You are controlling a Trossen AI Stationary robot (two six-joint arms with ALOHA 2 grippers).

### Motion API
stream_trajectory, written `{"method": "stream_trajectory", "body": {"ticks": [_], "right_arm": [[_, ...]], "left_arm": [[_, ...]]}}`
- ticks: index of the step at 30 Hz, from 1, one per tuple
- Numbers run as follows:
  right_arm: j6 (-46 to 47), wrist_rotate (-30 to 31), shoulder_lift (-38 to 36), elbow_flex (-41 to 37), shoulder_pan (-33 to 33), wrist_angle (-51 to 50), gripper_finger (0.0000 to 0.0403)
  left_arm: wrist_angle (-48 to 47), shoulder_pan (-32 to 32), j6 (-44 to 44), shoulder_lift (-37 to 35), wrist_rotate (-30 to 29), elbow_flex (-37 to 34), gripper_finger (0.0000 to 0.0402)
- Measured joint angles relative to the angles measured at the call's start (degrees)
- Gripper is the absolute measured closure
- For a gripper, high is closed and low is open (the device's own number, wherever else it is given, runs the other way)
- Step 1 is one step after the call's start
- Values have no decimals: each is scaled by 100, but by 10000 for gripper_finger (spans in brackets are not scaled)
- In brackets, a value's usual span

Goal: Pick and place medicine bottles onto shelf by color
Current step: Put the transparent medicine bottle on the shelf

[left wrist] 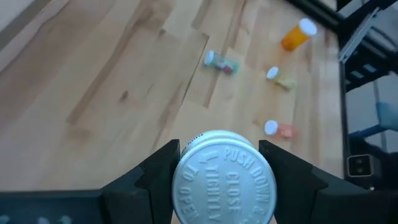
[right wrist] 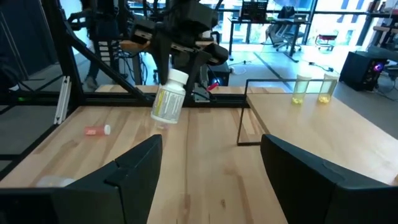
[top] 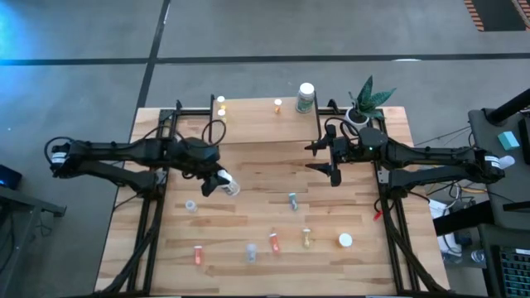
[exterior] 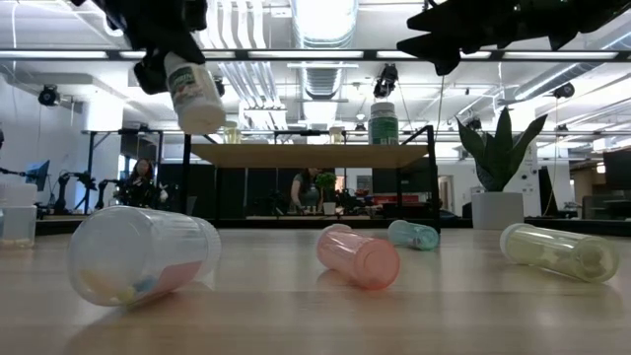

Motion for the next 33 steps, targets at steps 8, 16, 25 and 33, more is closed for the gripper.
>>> {"method": "stream_trajectory", "body": {"ticks": [8, 16, 25, 33], "right_arm": [[11, -2, 0, 33, 0, -14, 140], [68, -7, 0, 33, 2, -22, 140], [145, -124, 0, 31, 2, -19, 140], [264, -127, 2, 31, 13, -4, 136]], "left_arm": [[249, 2, 208, 227, 2, 126, 225], [987, 0, 468, 220, 35, 130, 225], [1271, 4, 587, 220, 44, 130, 225], [1776, 4, 838, 264, 49, 136, 225]]}}
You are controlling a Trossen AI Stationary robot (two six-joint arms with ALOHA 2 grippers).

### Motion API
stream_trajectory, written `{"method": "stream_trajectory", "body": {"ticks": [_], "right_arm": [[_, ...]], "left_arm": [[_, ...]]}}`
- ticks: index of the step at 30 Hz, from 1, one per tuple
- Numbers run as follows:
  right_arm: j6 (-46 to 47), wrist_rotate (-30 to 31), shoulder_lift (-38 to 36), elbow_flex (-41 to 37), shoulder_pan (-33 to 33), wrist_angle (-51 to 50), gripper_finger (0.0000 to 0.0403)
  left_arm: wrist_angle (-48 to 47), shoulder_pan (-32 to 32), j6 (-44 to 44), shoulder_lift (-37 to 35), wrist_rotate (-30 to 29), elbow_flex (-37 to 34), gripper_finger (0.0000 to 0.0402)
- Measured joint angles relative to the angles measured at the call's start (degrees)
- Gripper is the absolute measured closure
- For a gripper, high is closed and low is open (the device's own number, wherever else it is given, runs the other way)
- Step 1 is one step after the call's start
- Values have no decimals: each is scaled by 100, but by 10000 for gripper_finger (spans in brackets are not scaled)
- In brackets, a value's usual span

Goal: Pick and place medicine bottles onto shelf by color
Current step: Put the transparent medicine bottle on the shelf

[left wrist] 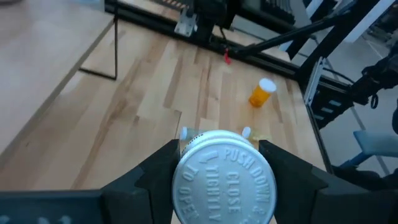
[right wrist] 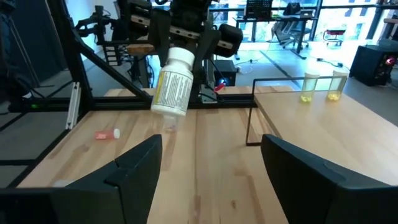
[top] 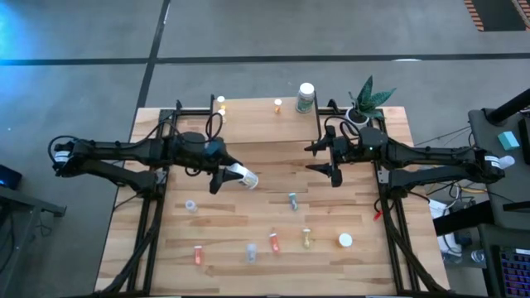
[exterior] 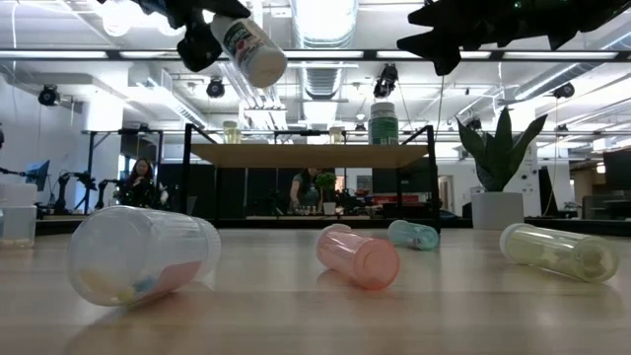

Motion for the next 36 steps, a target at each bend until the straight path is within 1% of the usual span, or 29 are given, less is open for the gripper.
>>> {"method": "stream_trajectory", "body": {"ticks": [4, 6, 11, 15, 17, 19, 25, 30, 33, 36], "right_arm": [[90, 0, 0, -2, 0, -1, 124], [98, 0, 0, -2, 2, -2, 114], [241, -4, 4, -2, 2, -15, 81], [242, -21, 35, -9, 57, 29, 53], [243, -20, 92, -9, 98, 90, 44], [291, -20, 211, -9, 143, 221, 42], [329, 8, 767, 184, 151, 128, 50], [338, -49, 1231, 531, 151, 37, 47], [331, -211, 1502, 763, 174, -79, 42], [301, -280, 1750, 976, 247, -266, 39]], "left_arm": [[324, 0, 134, 2, 1, -16, 225], [340, 0, 147, 2, 1, -35, 225], [381, 0, 142, 24, -5, -35, 225], [548, -4, 157, 259, -22, 4, 225], [687, -4, 246, 416, -25, 48, 225], [699, -4, 297, 583, -25, 112, 225], [727, 0, 420, 1062, -55, 485, 225], [641, 0, 568, 1371, -180, 723, 225], [522, -2, 600, 1510, -308, 889, 225], [529, 0, 615, 1618, -316, 1010, 225]]}}
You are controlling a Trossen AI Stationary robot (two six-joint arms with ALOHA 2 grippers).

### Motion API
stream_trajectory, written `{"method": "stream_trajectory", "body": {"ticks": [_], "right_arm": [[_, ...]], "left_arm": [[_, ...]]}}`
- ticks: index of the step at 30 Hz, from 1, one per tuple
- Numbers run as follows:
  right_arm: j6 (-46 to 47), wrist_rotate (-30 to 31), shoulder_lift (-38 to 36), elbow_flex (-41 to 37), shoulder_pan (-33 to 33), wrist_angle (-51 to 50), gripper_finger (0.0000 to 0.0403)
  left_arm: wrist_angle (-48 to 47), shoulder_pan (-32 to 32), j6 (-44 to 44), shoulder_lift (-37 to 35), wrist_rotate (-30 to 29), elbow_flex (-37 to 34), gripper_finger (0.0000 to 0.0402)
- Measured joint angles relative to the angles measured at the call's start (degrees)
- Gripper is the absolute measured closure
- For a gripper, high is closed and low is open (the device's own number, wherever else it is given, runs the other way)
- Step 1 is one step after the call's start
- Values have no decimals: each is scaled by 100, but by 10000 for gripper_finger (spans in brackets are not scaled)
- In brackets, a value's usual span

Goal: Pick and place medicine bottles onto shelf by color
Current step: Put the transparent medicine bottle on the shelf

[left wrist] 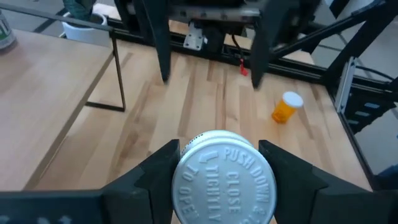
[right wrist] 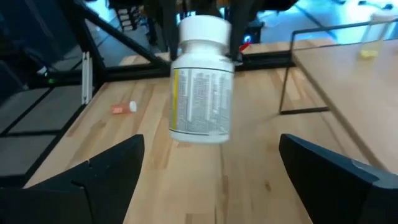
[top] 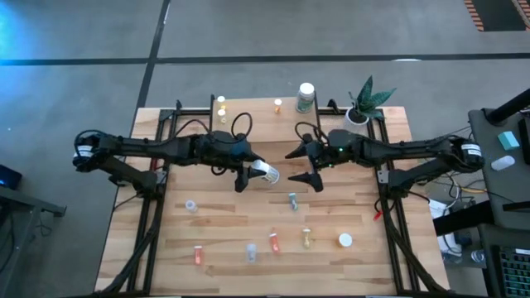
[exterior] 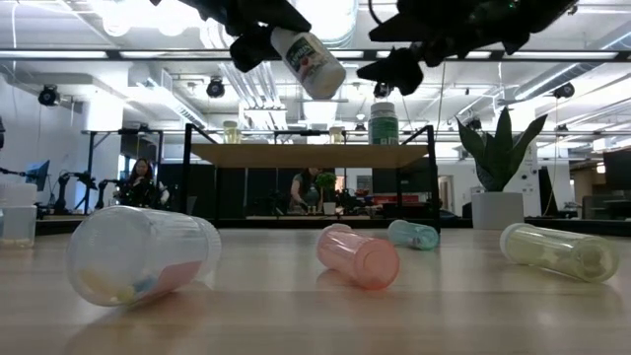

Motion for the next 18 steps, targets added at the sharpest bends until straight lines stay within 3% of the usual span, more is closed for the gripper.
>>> {"method": "stream_trajectory", "body": {"ticks": [18], "right_arm": [[18, 0, 1485, 1358, 108, -432, 38]], "left_arm": [[12, -27, 137, 63, -267, 39, 225]]}}
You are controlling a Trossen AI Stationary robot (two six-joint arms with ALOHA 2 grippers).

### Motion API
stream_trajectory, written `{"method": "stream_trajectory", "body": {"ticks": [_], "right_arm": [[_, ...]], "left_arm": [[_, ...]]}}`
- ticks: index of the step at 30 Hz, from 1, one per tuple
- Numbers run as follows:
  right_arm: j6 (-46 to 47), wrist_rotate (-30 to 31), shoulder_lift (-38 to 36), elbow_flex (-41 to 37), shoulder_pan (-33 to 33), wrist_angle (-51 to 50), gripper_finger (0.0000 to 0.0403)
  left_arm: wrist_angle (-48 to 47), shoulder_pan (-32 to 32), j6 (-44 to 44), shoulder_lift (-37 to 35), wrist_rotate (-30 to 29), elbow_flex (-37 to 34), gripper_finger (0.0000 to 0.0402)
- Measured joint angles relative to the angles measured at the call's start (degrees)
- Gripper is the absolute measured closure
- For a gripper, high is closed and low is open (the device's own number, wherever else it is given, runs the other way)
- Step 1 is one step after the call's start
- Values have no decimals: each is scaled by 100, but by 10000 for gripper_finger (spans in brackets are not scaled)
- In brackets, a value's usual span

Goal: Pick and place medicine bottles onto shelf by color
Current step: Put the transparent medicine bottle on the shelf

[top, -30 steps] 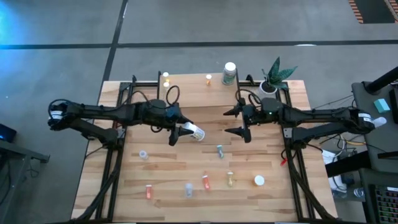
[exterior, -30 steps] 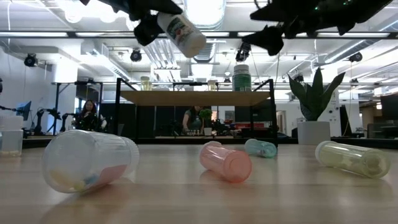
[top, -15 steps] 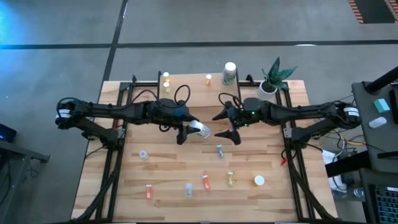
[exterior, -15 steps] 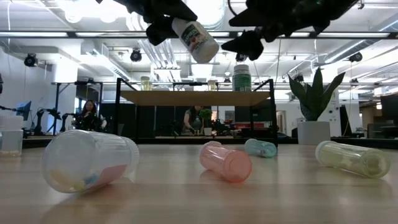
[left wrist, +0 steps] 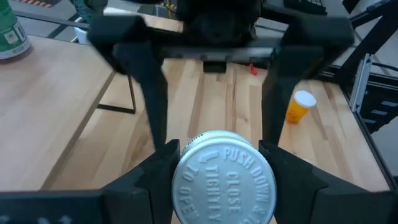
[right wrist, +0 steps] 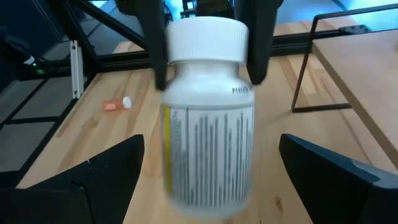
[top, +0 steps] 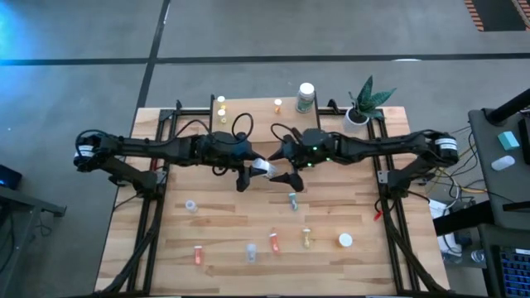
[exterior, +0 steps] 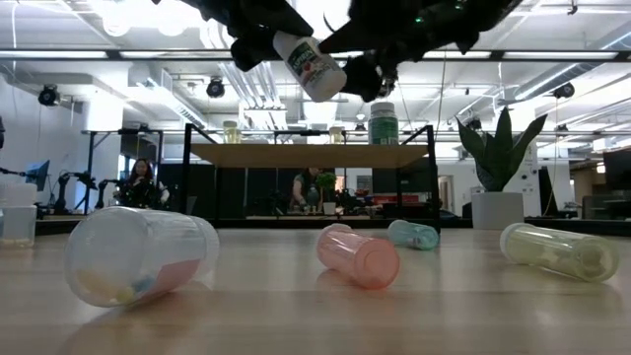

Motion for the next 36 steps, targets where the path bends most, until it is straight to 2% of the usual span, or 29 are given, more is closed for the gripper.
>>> {"method": "stream_trajectory", "body": {"ticks": [9, 12, 27, 30, 36], "right_arm": [[-61, -26, 853, 965, 56, -682, 39], [-145, -42, 967, 1060, 90, -727, 45], [-321, -7, 828, 981, 251, -598, 182], [-379, -19, 826, 951, 246, -571, 193], [-481, 0, 810, 937, 244, -691, 189]], "left_arm": [[76, -119, 112, 0, -4, -28, 225], [66, -149, 146, 0, -26, -32, 225], [100, -191, 127, 0, -25, -66, 225], [117, -193, 113, 0, -35, -66, 207], [238, -204, 92, 0, -154, -66, 160]]}}
